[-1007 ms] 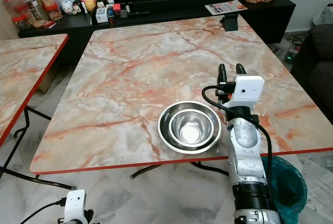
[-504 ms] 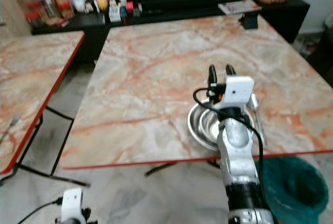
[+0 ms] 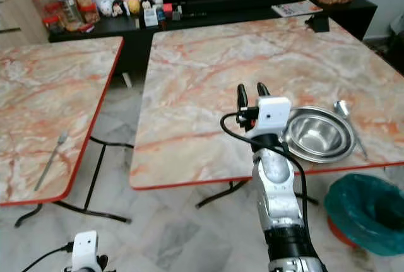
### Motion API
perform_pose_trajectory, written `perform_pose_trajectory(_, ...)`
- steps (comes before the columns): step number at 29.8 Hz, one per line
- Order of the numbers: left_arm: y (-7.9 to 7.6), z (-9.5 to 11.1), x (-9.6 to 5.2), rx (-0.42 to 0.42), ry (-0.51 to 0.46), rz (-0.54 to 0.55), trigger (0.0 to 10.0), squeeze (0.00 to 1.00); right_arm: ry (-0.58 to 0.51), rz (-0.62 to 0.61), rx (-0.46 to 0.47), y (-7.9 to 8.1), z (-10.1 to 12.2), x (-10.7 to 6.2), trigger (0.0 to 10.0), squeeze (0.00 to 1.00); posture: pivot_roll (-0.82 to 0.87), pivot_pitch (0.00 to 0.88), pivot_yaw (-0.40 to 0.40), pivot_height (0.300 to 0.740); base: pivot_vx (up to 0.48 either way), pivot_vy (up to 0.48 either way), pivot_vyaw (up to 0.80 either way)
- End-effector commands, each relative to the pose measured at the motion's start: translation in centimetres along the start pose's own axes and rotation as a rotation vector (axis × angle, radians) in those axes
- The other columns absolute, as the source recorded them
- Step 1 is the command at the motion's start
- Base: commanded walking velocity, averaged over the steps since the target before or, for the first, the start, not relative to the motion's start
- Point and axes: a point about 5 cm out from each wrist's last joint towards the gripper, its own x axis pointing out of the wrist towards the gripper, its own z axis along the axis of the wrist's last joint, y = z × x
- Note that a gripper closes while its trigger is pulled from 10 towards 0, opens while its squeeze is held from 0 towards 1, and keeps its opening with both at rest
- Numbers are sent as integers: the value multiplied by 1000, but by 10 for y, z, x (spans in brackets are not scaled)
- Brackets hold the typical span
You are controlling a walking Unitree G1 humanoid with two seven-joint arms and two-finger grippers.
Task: Setting the table
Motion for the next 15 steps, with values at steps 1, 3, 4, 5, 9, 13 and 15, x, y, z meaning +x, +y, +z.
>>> perform_pose_trajectory(1,4,2,0,-2,-5,14,10000,0,-14,5,9,2,3,1,10000,0,-50,50,80,740,0,480,0)
perform_pose_trajectory(3,4,2,0,-3,-6,15,10000,0,-11,14,11,4,2,1,10000,0,-50,50,79,740,0,480,0)
perform_pose_trajectory(4,4,2,0,-4,-6,15,10000,0,-10,15,12,4,2,1,10000,0,-49,49,77,740,0,480,0)
perform_pose_trajectory(5,4,2,0,-5,-6,15,10000,0,-9,16,13,4,2,1,10000,0,-49,49,77,740,0,480,0)
perform_pose_trajectory(9,4,2,0,-6,-6,15,10000,0,4,28,15,7,-1,1,10000,0,-47,49,74,740,0,480,0)
perform_pose_trajectory(13,4,2,0,-10,-6,18,10000,0,18,37,25,11,-6,-1,10000,0,-43,51,73,740,0,480,0)
perform_pose_trajectory(15,4,2,0,-10,-7,19,10000,0,29,42,29,12,-9,-2,10000,0,-39,51,72,740,0,480,0)
